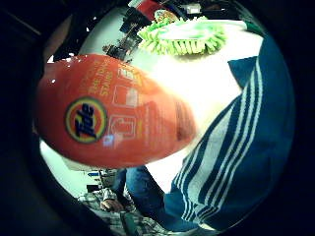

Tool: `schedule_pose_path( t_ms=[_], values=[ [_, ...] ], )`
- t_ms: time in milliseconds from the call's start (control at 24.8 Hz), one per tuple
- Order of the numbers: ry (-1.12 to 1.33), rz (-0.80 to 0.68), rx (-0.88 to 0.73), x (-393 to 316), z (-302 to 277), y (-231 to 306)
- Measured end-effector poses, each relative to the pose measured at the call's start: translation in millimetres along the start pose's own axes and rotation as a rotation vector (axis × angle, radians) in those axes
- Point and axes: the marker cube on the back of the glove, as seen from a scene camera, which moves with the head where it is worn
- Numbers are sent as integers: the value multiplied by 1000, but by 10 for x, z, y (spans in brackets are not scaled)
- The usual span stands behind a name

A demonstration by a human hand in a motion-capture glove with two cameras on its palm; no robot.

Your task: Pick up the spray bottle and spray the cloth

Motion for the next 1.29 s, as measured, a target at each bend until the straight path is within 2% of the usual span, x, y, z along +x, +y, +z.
schedule_pose_path(
  t_ms=[362, 563, 966, 1288],
  values=[
    [224, -38, 52, -173, -400, 542],
    [502, -49, 63, -273, -773, 1116],
    [976, -5, 88, -450, -1284, 2805],
    [1140, 116, 147, -335, -1183, 4330]
  ],
)
